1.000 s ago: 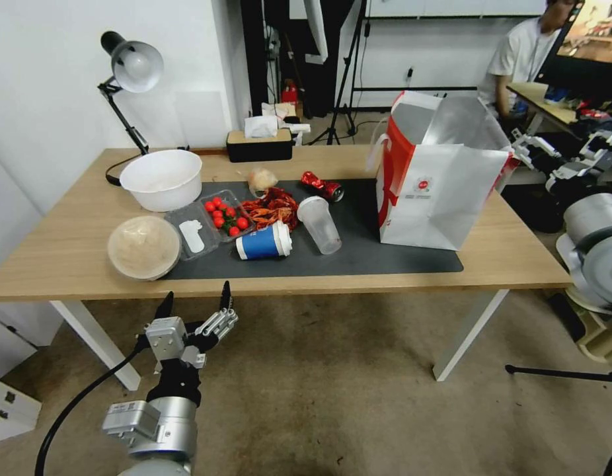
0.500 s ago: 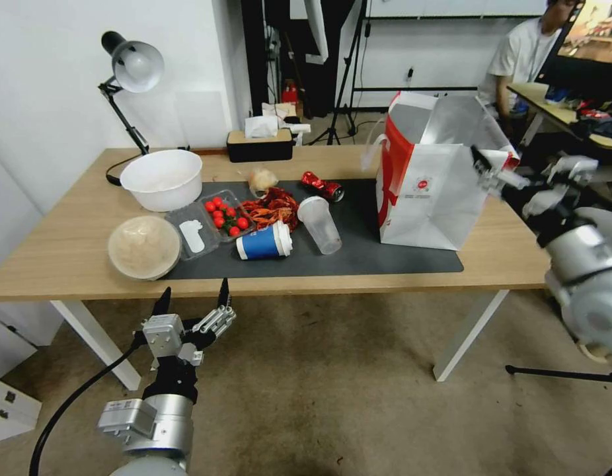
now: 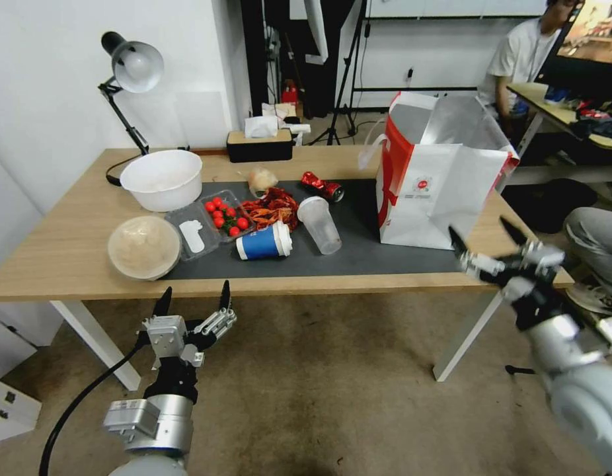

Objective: Pick up the food delivery bag from the floor and place it on the table.

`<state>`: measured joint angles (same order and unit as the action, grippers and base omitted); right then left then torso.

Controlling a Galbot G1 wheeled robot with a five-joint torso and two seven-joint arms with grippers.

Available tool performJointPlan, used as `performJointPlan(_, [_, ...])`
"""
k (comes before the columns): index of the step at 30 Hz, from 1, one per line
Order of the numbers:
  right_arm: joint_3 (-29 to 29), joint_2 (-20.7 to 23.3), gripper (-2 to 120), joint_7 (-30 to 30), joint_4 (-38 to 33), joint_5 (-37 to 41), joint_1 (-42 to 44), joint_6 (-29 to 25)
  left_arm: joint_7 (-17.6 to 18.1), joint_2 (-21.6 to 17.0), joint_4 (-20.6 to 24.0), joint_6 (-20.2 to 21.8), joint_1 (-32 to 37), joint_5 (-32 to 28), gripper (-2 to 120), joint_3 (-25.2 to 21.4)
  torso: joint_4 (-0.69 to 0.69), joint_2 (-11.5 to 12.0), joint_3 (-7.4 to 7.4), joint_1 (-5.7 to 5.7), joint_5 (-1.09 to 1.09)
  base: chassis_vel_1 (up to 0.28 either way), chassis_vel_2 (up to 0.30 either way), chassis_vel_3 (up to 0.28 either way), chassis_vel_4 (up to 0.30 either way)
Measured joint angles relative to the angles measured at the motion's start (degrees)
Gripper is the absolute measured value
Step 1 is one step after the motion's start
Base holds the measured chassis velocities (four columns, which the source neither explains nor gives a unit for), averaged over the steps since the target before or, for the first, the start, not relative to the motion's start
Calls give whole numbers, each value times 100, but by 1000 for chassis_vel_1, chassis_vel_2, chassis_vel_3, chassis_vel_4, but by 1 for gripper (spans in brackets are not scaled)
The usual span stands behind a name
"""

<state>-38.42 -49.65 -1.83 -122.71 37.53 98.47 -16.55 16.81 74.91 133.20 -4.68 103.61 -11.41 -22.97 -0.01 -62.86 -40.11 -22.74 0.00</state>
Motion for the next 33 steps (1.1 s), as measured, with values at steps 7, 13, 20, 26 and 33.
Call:
performJointPlan(7, [283,-424,100,73,213,-364,349,-274,9,8,-547,-318,13,86,100,-33,2,0,0,0,0,0,0,0,0])
performJointPlan(13, [358,-556,100,111,339,-341,341,-274,-2,-26,-847,-443,-59,133,100,-55,2,0,-1,0,-1,0,0,0,0])
performJointPlan(20, [486,-689,100,168,479,-299,244,-231,5,-51,-1033,-477,-170,132,100,-58,2,1,-1,0,0,0,0,0,0])
performJointPlan(26, [577,-732,100,172,548,-279,132,-196,39,-75,-1102,-481,-211,114,100,-63,1,1,-1,0,0,0,0,0,0])
performJointPlan(33, [723,-781,100,181,618,-289,29,-173,125,-73,-1148,-503,-208,107,100,-86,2,1,-1,-1,0,0,0,0,0])
